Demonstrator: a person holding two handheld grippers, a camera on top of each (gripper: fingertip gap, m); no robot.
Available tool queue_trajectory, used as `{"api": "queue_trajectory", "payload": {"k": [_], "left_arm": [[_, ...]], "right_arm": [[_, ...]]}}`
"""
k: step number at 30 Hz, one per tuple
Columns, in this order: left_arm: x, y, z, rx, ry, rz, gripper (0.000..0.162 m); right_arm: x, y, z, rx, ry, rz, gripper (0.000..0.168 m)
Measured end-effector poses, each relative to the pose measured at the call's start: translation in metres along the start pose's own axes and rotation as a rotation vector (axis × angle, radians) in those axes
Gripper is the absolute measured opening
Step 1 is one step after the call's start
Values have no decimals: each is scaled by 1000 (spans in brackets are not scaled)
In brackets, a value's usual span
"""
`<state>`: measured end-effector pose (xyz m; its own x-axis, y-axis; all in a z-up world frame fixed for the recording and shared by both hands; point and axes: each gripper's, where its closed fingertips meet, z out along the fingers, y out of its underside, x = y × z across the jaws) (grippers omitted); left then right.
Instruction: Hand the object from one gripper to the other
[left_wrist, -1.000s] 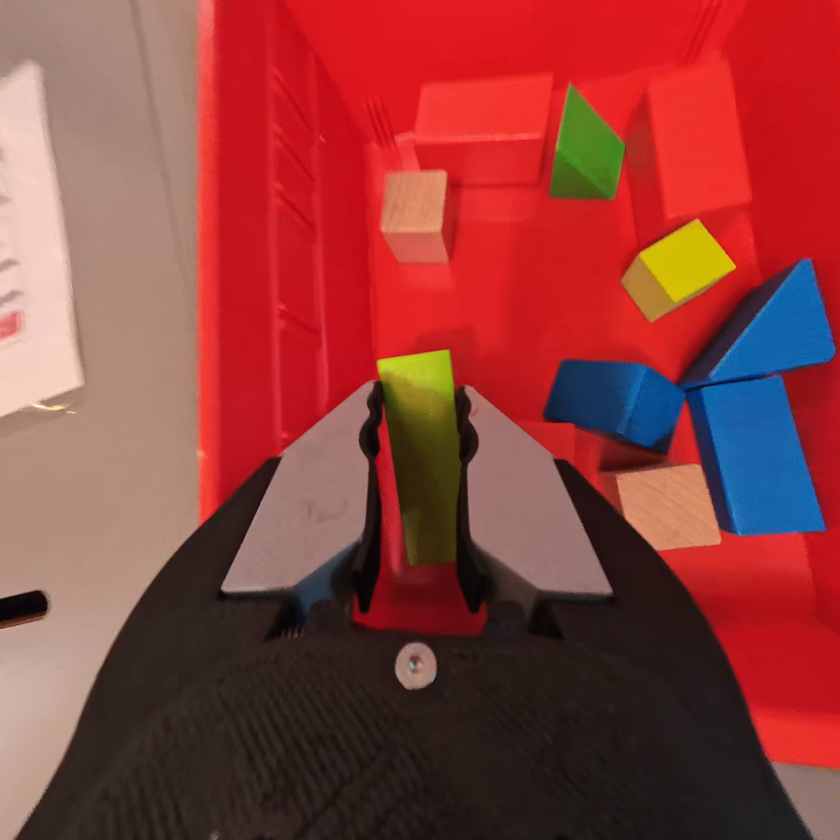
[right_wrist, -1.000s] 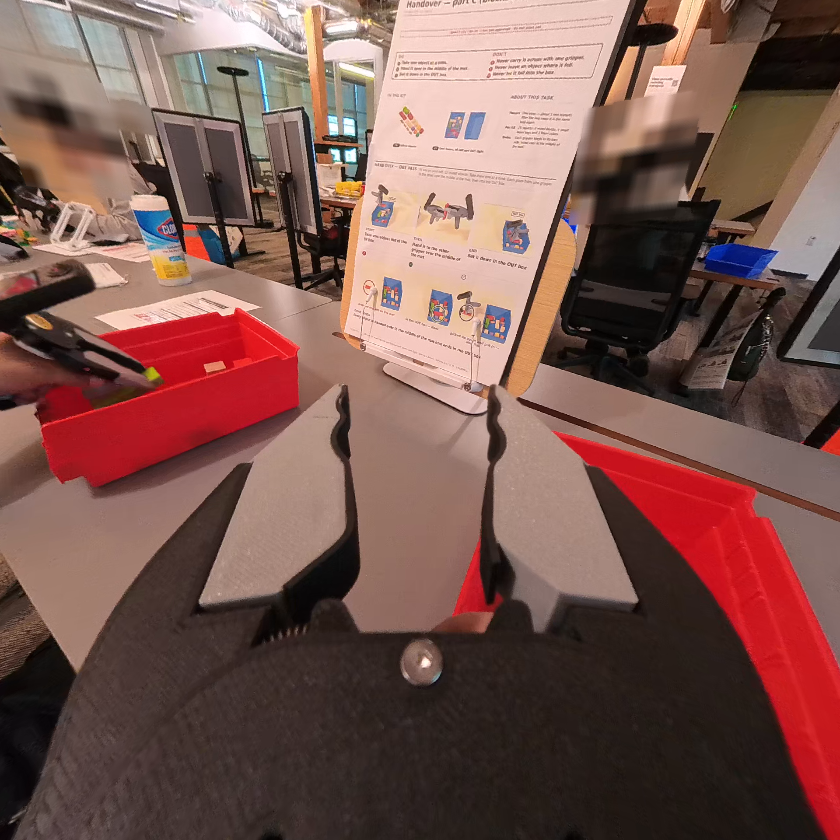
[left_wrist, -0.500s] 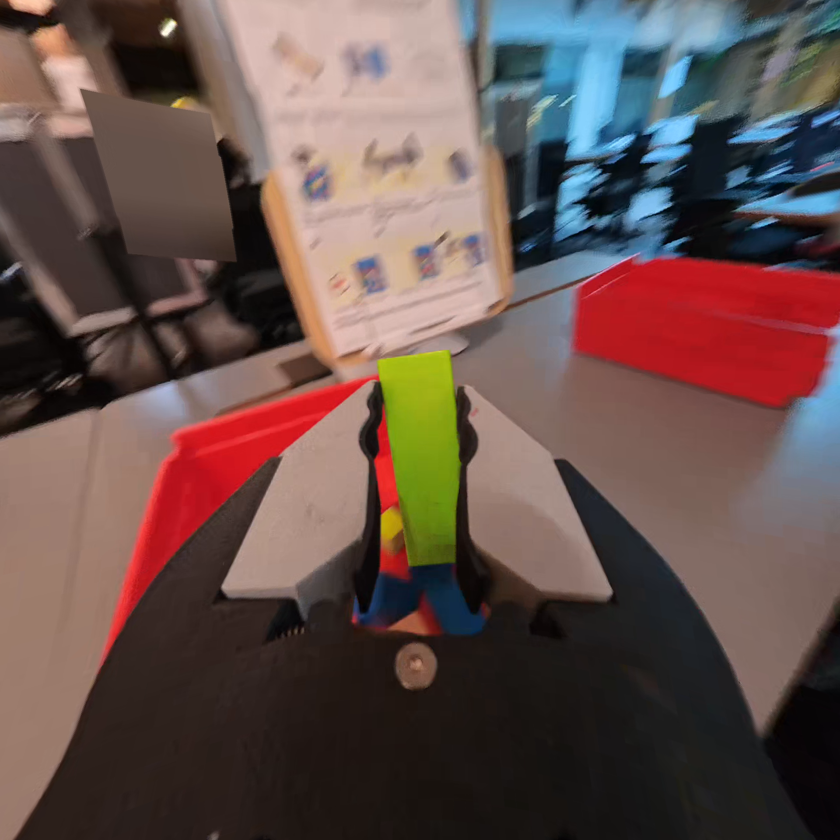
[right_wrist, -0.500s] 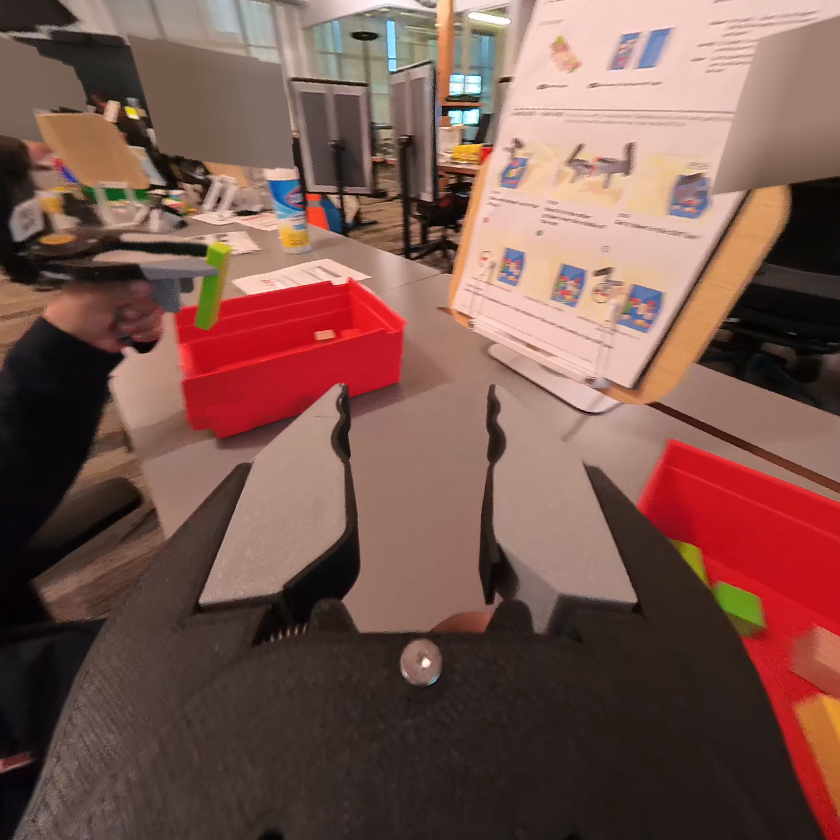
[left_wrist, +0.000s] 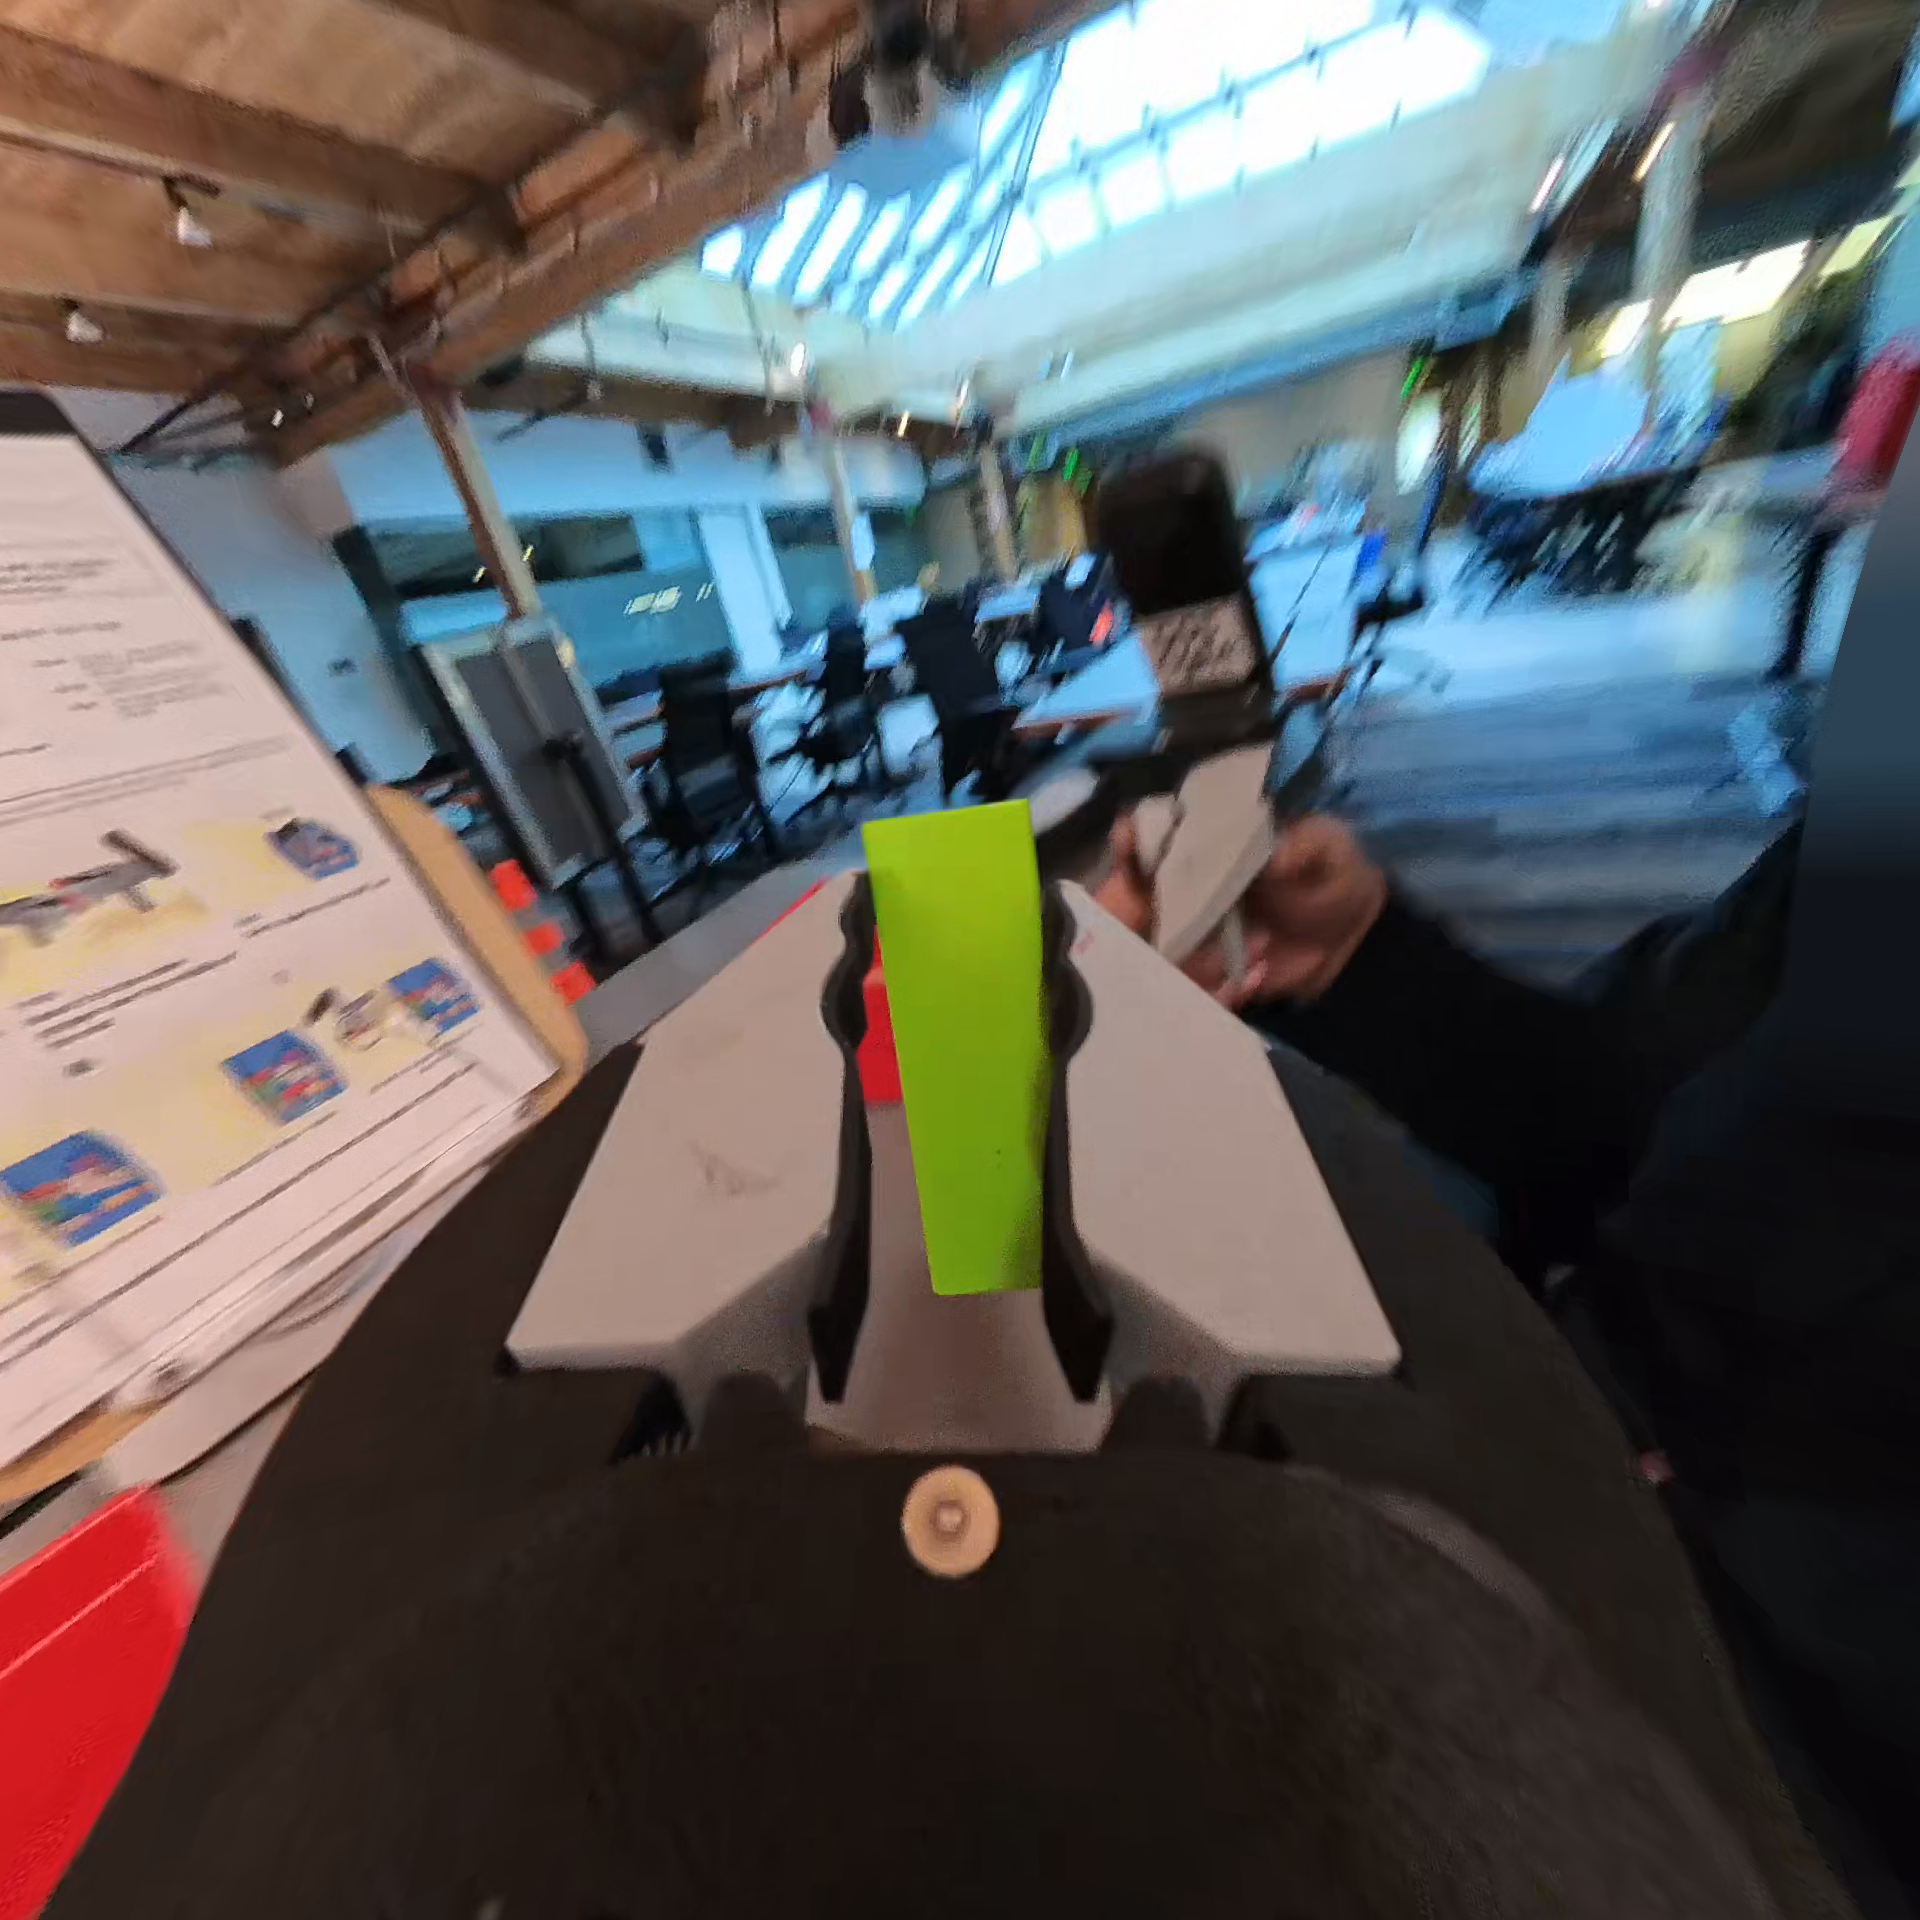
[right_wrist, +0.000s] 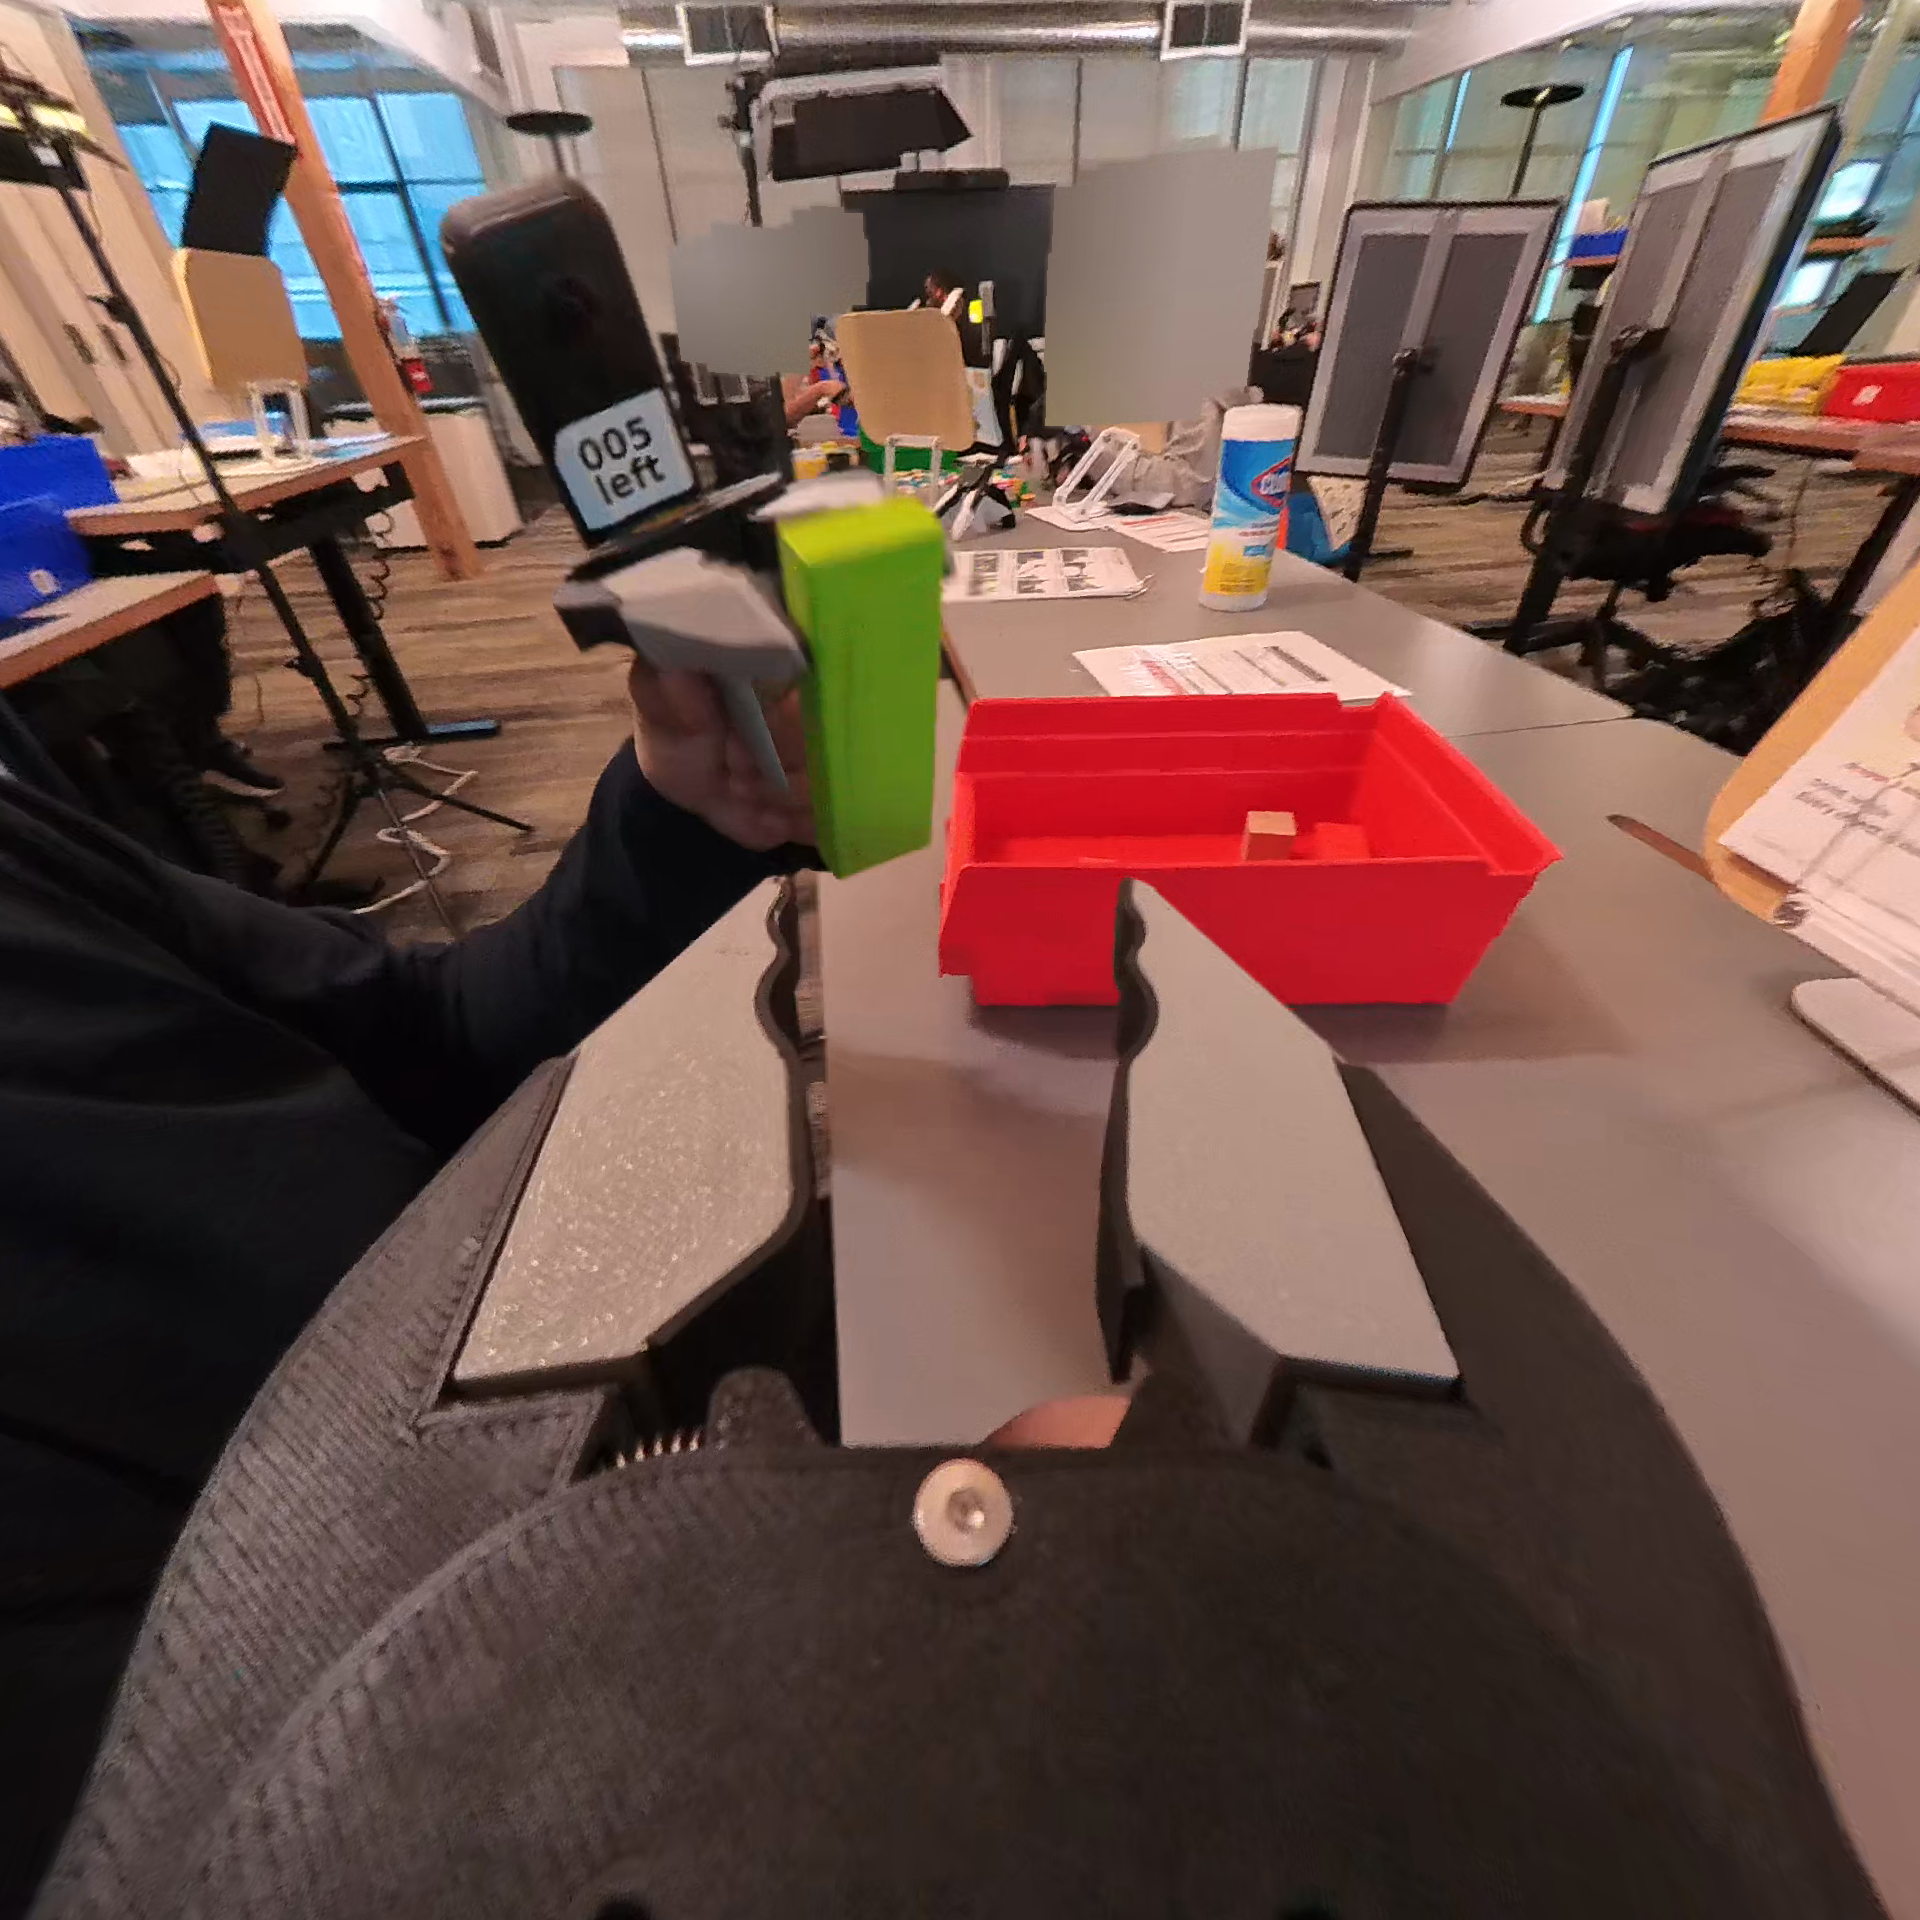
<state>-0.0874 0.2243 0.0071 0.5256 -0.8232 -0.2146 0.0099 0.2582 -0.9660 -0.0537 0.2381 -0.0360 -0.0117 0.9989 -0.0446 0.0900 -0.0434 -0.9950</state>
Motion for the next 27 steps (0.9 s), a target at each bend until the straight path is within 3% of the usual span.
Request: {"api": "queue_trajectory", "payload": {"k": [3,6,9,11,18,20,23,27], "left_arm": [[12,-17,2,142,104,-167,30],[17,-4,13,101,121,-178,31],[27,2,23,75,139,-162,31],[28,5,26,65,133,-146,31],[15,3,15,68,134,-287,30],[1,-3,4,88,88,-302,38],[-28,-5,-20,84,-46,-284,37],[-61,-13,-59,91,-212,-243,32]], "right_arm": [[-17,4,13,9,-120,62,60],[-31,6,26,11,-170,55,61],[-34,6,33,25,-146,27,54],[-32,4,32,42,-130,24,32],[-16,2,24,24,-55,9,31],[4,-3,9,27,36,-5,31],[53,-18,-41,44,267,-38,31],[160,-6,-162,-76,855,-87,31]]}}
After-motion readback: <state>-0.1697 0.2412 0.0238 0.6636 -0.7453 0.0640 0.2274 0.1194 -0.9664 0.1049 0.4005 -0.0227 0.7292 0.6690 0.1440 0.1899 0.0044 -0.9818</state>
